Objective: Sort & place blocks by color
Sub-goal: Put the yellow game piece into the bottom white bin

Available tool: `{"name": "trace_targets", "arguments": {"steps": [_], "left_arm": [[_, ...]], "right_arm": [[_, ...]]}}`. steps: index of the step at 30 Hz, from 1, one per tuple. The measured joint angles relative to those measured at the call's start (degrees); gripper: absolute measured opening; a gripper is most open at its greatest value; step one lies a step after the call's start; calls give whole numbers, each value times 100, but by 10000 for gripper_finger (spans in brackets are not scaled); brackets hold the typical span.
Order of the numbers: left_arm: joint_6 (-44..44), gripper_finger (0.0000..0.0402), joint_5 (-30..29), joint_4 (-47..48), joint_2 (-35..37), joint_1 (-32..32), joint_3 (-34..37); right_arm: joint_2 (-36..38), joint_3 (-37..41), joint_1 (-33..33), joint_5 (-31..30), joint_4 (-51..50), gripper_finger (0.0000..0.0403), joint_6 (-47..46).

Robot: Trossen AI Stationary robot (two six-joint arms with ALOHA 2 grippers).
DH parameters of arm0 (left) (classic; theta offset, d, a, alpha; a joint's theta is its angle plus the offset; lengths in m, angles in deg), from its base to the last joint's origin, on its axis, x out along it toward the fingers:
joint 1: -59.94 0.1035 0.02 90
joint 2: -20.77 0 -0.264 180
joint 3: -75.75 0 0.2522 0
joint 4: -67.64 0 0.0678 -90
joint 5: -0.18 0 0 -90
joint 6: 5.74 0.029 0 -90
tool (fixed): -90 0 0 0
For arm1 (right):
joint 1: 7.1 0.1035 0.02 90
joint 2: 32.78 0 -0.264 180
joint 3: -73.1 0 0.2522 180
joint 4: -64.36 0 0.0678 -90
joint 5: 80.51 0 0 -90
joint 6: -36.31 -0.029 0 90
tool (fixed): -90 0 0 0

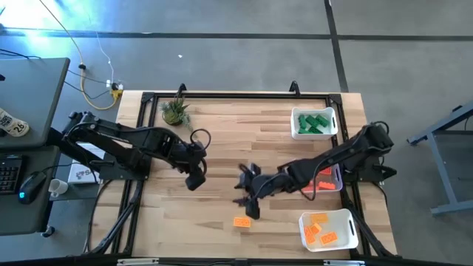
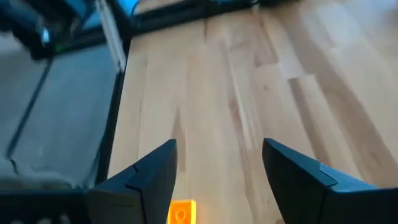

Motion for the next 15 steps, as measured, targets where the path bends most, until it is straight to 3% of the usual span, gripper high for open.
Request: {"name": "trace_targets", "arguments": {"steps": [7,15], "left_arm": [[-512,229,-237,2,-4,-76,0],[-835,229,-334,2,-7,-213,0]], "right_arm": [[-586,0,382,39,-53,222,822],[-1244,0,662,37,-74,222,959]]}}
